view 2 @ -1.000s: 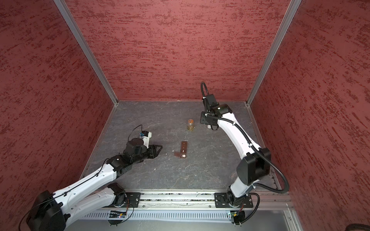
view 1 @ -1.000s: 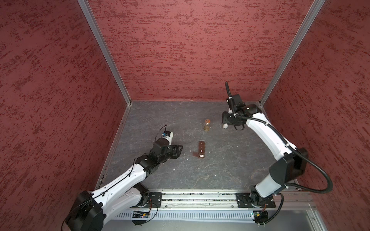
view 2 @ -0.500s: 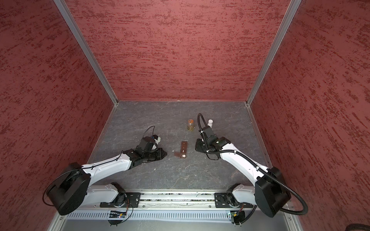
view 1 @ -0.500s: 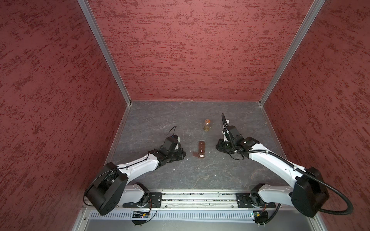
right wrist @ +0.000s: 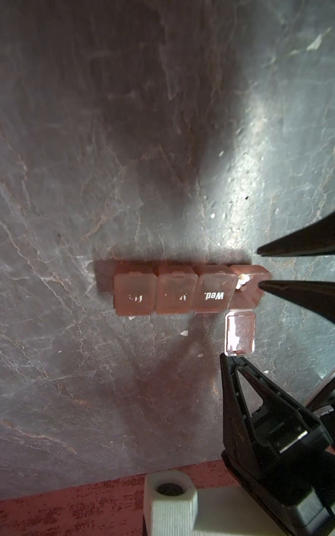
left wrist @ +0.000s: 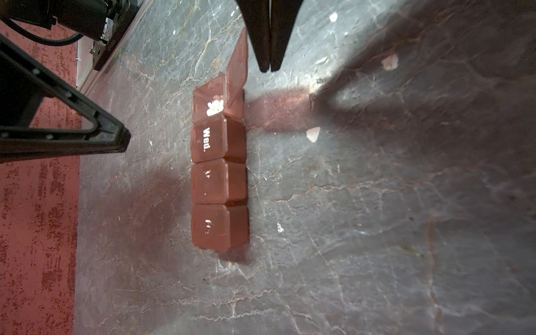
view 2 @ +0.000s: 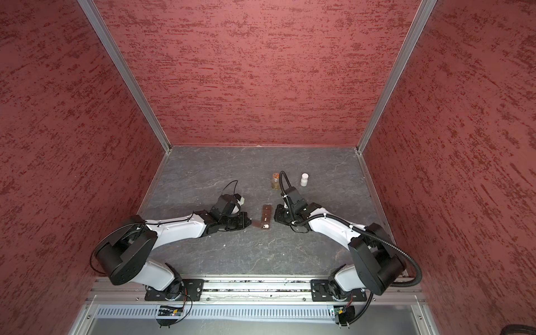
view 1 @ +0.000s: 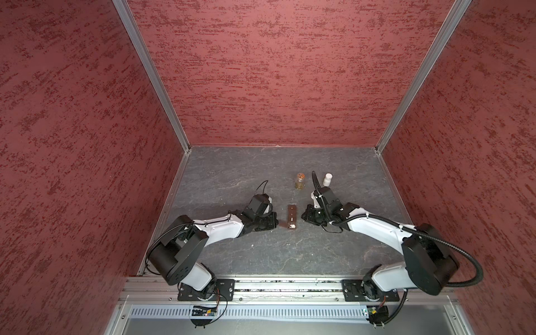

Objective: Sort the pills into containers

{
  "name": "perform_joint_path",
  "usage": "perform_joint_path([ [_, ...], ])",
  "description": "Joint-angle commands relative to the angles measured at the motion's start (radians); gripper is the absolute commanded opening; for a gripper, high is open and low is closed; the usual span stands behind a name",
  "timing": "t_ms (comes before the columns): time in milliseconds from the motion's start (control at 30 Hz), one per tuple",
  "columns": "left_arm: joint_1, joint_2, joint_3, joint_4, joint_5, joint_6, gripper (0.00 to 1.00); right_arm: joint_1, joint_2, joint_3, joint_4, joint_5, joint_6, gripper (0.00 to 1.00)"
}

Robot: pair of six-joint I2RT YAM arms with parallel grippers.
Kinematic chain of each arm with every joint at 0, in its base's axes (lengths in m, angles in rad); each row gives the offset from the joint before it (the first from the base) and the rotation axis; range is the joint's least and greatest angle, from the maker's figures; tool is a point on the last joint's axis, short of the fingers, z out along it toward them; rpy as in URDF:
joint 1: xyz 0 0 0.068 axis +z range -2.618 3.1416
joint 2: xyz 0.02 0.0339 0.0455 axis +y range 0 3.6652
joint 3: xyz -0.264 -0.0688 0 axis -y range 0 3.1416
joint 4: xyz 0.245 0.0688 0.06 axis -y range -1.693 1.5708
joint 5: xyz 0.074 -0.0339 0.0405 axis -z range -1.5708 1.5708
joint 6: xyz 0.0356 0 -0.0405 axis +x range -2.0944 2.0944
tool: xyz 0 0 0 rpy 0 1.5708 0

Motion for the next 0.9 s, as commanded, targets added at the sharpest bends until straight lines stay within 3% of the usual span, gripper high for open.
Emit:
perform_joint_path([
  [0,-0.008,0.025,0.023,0.029,0.019,-0.003,0.06,0.010,0.038,-0.006,0.070,-0.022,0.019,0.18],
  [300,-0.039,0.031,0.062,0.024,0.037,0.004,0.09,0.010,0.058,-0.010,0.077,-0.019,0.015,0.18],
  [433,-0.058,0.032,0.082,0.011,0.039,0.013,0.18,0.010,0.051,-0.010,0.073,-0.013,0.014,0.20],
  [633,-0.073,0.069,0.101,0.014,0.041,0.009,0.45,0.010,0.017,-0.013,0.070,-0.005,0.015,0.31],
  [867,-0.078,0.117,0.114,0.043,0.050,-0.002,0.49,0.010,-0.050,-0.019,0.047,0.018,0.002,0.40],
])
